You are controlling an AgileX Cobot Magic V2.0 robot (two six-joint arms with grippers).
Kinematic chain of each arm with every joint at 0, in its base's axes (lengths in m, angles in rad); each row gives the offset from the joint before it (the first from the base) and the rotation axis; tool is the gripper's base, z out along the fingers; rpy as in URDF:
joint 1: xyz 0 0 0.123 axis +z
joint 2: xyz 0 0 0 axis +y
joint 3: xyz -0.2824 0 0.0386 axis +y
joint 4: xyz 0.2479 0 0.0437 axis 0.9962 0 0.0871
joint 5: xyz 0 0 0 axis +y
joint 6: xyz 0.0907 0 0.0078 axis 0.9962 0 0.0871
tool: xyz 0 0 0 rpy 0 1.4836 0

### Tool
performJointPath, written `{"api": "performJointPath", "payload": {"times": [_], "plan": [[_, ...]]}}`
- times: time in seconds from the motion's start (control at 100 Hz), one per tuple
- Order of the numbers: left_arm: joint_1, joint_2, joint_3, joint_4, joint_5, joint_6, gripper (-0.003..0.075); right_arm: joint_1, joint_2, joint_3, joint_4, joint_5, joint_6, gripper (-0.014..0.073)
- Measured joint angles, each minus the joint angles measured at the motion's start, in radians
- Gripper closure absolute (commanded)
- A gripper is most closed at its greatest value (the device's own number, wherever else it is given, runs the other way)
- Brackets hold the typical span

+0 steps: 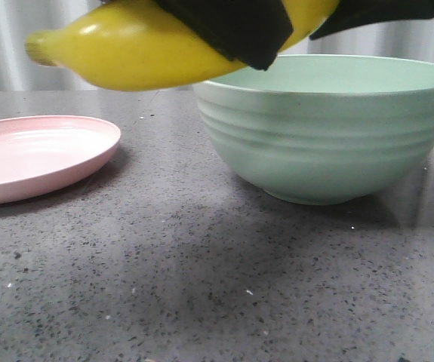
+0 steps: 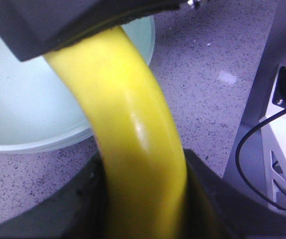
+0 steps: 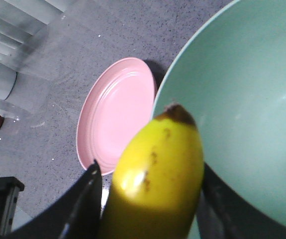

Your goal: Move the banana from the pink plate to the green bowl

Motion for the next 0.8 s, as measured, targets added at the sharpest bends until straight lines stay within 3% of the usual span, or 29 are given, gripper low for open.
{"api": "performJointPath", "payload": {"times": [0.06, 0.16, 0.38, 0.63, 0.8], "plan": [[0.000, 0.000, 0.002, 0.002, -0.007, 0.010, 0.0637, 0.002, 0.000, -0.001, 0.011, -0.003, 0.007, 0.0529], [0.000, 0.005, 0.002, 0.006, -0.020, 0.016, 0.0512, 0.002, 0.000, -0.003, 0.022, -0.011, 0.019, 0.0659], [0.000, 0.006, -0.002, 0.013, -0.041, 0.026, 0.0333, 0.002, 0.000, -0.003, 0.011, -0.015, 0.011, 0.0665], [0.000, -0.045, -0.046, 0.078, -0.071, 0.030, 0.0312, 0.002, -0.040, -0.001, -0.046, -0.052, -0.039, 0.0665], [0.000, -0.082, -0.068, 0.083, -0.079, 0.030, 0.0312, 0.002, -0.102, -0.001, -0.216, -0.177, -0.041, 0.0665]]}}
